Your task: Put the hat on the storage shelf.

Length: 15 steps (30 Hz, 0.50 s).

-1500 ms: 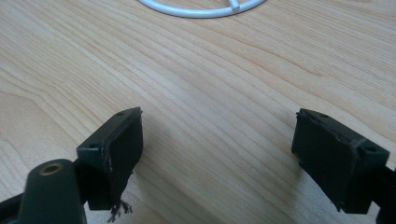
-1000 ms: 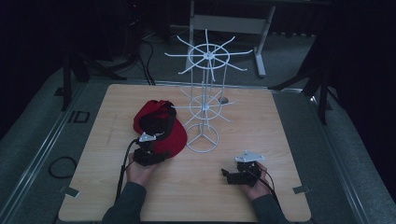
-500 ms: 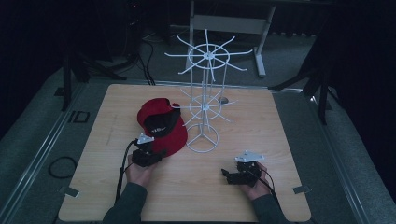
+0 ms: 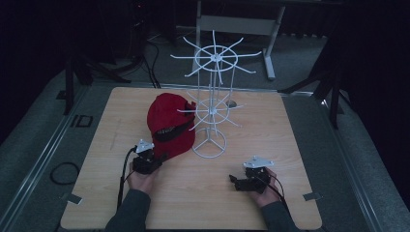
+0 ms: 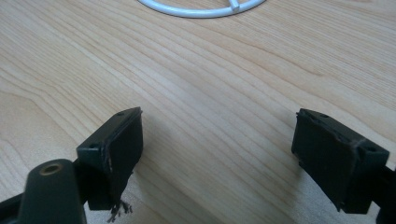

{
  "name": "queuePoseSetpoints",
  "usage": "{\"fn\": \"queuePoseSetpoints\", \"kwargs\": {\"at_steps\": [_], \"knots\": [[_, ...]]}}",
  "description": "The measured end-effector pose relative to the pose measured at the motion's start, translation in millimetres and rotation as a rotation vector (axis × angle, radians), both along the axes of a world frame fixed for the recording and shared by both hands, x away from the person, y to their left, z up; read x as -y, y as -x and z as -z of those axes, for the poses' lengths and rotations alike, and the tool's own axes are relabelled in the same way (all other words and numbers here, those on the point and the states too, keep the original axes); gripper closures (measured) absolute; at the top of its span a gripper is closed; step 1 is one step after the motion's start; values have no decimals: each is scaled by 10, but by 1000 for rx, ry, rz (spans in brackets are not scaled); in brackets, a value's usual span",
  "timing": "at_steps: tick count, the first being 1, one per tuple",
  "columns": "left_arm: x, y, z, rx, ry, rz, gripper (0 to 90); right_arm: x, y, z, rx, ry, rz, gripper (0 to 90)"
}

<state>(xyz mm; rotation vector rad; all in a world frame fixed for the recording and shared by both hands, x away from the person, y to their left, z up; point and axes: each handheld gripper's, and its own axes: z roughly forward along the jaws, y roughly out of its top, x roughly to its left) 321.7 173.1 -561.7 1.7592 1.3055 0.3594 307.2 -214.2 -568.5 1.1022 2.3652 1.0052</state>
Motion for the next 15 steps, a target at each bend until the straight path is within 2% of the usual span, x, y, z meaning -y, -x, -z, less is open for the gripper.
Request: {"fn": "queuePoseSetpoints", "kwargs": {"at_steps": [2,10,15], "knots": [[-10,8,3,4,21,-5,862,0,0,0,0,0,0,164],[-21,22,-23,29,26,-24,864,0,0,0,0,0,1,164],[-59,41,-77,67,30,-45,864,0,0,0,0,0,0,164]]}}
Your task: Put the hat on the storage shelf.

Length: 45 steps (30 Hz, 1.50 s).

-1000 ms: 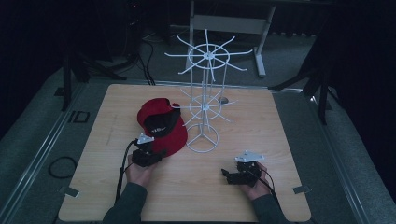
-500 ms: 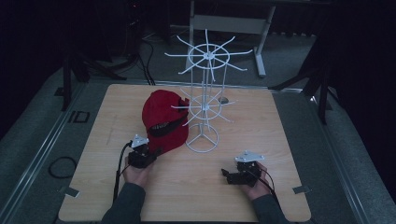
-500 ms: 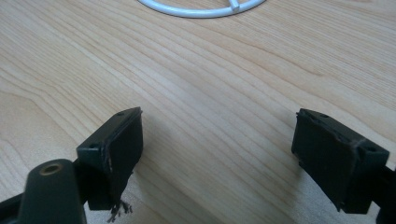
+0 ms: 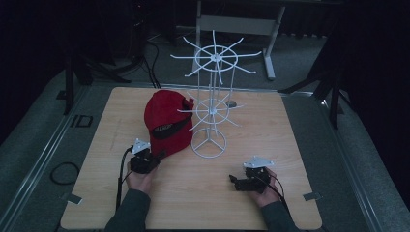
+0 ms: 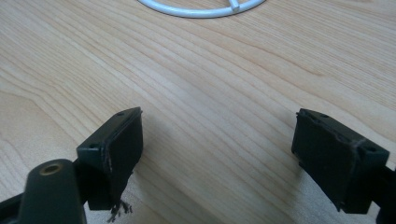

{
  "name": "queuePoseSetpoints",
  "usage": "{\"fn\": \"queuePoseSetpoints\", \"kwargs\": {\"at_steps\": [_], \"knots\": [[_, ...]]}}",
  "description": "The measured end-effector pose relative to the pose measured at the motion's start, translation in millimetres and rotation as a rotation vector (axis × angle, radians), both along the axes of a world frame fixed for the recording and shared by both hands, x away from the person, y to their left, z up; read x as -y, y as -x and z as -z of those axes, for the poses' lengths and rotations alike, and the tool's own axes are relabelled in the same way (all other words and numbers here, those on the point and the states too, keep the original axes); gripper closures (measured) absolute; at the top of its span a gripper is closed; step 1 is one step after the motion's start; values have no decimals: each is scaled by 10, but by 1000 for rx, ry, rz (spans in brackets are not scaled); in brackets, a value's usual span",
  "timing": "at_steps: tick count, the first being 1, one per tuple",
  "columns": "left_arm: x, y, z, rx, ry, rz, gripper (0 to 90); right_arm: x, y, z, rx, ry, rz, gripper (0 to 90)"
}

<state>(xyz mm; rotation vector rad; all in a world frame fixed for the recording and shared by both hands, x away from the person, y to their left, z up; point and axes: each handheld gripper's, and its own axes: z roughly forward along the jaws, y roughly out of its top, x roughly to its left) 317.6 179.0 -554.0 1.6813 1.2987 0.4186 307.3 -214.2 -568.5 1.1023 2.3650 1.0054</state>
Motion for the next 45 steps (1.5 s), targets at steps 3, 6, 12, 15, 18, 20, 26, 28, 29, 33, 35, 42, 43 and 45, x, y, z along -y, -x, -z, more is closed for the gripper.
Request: {"fn": "queuePoseSetpoints", "kwargs": {"at_steps": [3,6,12,15,18,20,26,28,29,33,35,42,43,45], "knots": [[-20,9,-34,15,5,-8,864,-1,0,0,0,0,1,164],[-29,22,-64,32,-16,-24,863,-1,0,0,0,-1,1,164],[-47,45,-120,63,-23,-53,863,0,0,0,0,-1,0,164],[-65,55,-152,77,-17,-63,863,-1,1,0,-1,-1,1,164],[-88,63,-180,87,-10,-67,862,-1,0,0,-1,-1,1,164],[-100,62,-196,91,-5,-72,863,-1,0,0,0,-1,1,164],[-133,60,-234,102,0,-81,862,0,0,0,1,-1,0,164],[-142,62,-248,109,0,-82,862,0,0,0,1,-1,0,164],[-144,61,-257,111,4,-84,862,0,0,0,0,-1,0,164],[-161,62,-295,122,9,-89,862,0,0,0,1,-1,0,164],[-170,61,-317,130,12,-91,862,0,0,0,0,-1,0,164],[-198,58,-389,145,25,-101,861,0,-2,0,3,0,-1,164],[-204,57,-399,148,24,-101,862,-1,0,0,2,-1,0,164],[-212,54,-423,152,28,-105,861,0,-1,0,2,0,0,164]]}}
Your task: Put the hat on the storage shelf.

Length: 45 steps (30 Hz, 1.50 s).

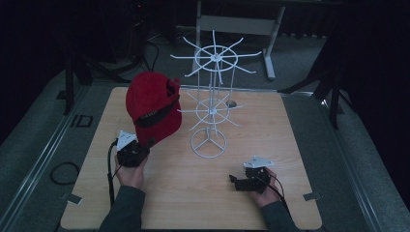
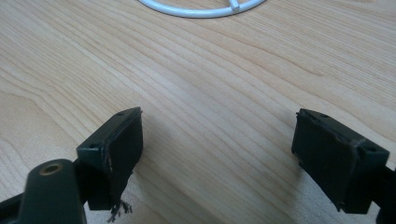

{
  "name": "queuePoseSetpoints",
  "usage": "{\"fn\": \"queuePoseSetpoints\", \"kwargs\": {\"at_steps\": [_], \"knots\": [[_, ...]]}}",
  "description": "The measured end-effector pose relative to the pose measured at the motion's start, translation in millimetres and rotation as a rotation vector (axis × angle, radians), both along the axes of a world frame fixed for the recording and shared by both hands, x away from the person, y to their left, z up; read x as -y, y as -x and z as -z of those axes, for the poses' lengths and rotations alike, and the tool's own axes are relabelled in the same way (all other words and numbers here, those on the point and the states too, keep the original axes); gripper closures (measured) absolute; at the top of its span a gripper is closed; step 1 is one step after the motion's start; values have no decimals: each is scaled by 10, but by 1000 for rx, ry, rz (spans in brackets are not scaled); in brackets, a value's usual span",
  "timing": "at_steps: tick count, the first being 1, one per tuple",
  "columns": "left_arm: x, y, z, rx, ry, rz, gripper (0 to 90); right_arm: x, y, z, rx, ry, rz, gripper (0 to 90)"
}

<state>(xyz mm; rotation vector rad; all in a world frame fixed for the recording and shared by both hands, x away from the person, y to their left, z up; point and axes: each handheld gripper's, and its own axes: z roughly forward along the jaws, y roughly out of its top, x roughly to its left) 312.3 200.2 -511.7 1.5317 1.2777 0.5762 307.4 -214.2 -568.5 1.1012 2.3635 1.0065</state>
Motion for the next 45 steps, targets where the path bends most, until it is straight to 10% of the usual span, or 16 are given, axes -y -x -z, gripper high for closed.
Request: {"fn": "queuePoseSetpoints", "kwargs": {"at_steps": [45], "knots": [[-22,-81,-531,116,40,-14,861,1,0,-2,-1,1,0,164]]}}
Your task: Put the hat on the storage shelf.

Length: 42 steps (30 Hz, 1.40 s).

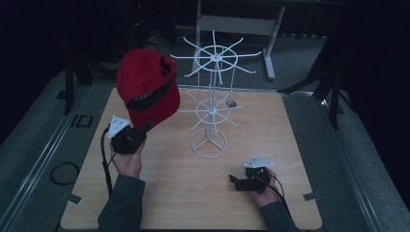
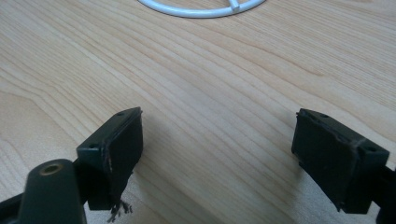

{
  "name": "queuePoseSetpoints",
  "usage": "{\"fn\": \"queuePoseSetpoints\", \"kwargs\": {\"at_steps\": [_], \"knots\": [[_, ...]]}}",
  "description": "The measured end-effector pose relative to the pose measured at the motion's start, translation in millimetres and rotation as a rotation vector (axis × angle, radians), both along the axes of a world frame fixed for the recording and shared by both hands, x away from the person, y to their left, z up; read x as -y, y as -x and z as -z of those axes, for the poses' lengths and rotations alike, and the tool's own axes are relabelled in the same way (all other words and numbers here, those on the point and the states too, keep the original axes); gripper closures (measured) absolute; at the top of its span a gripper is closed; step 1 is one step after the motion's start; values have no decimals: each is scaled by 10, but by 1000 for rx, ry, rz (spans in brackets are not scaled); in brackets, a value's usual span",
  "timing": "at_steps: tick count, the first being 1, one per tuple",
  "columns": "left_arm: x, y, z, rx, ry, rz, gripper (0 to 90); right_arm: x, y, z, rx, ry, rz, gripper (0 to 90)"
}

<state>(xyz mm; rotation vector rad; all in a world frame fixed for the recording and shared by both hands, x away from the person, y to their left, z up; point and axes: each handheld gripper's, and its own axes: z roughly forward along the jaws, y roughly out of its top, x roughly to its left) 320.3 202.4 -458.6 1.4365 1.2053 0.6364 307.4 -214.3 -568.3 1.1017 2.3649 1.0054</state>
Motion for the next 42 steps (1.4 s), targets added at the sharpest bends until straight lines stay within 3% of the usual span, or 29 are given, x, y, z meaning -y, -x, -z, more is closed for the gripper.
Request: {"fn": "queuePoseSetpoints", "kwargs": {"at_steps": [42], "knots": [[-46,-130,-410,63,33,-11,861,-1,0,1,0,-1,1,164]]}}
